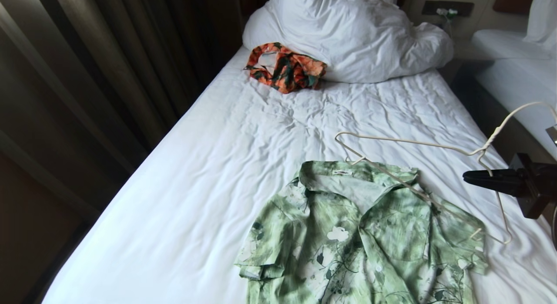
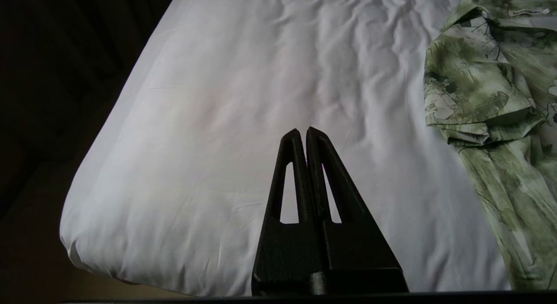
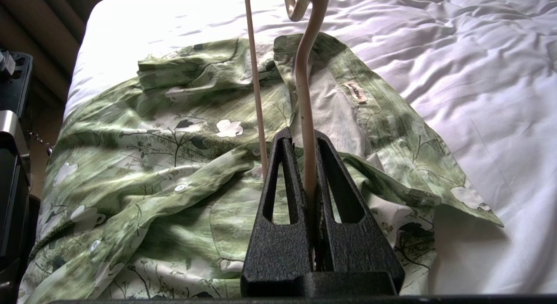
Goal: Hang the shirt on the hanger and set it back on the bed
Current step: Lift the shirt and hanger
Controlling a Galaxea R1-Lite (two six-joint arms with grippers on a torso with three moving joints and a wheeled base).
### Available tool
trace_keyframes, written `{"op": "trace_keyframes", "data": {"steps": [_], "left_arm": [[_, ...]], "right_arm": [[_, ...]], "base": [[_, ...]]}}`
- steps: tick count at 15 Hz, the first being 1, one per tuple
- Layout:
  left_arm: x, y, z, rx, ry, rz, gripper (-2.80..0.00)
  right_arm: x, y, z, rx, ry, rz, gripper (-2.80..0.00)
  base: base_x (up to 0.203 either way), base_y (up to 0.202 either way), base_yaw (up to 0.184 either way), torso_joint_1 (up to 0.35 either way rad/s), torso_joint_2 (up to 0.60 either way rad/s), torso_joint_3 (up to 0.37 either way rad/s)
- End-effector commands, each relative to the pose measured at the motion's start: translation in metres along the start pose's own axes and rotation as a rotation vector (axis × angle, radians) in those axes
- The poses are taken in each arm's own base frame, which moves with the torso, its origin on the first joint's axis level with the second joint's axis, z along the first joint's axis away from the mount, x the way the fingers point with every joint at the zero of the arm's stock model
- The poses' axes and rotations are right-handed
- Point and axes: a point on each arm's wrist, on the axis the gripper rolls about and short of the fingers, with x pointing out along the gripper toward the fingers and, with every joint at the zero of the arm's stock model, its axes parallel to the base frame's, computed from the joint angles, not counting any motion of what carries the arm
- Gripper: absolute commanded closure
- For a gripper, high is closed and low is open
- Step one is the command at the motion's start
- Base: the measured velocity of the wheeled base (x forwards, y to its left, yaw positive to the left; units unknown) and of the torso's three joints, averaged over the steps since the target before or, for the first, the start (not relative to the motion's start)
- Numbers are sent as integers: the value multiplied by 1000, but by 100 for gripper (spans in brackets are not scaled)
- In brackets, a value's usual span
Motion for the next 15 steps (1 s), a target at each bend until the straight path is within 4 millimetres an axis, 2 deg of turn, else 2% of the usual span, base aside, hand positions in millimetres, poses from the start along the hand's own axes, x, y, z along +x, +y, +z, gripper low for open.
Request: {"op": "trace_keyframes", "data": {"steps": [1, 6, 8, 10, 13, 15], "left_arm": [[0, 0, 0, -1, 2, 0, 0], [0, 0, 0, 59, -1, -2, 0], [-3, 0, 16, 59, -33, -5, 0], [2, 0, 31, 63, 10, -5, 0], [23, 1, 63, 56, 111, -55, 0], [55, -3, 87, -9, 203, -150, 0]], "right_arm": [[-4, 0, 3, -15, -7, -7, 0], [-19, -5, 5, 39, -8, -51, 0], [-23, -3, 8, 39, -17, -54, 0], [-26, -1, 10, 39, -18, -62, 0], [-26, 1, 11, 44, -19, -62, 0], [-28, 1, 12, 61, -18, -68, 0]], "base": [[0, 0, 0, 0, 0, 0], [0, 0, 0, 0, 0, 0], [0, 0, 0, 0, 0, 0], [0, 0, 0, 0, 0, 0], [0, 0, 0, 0, 0, 0], [0, 0, 0, 0, 0, 0]]}}
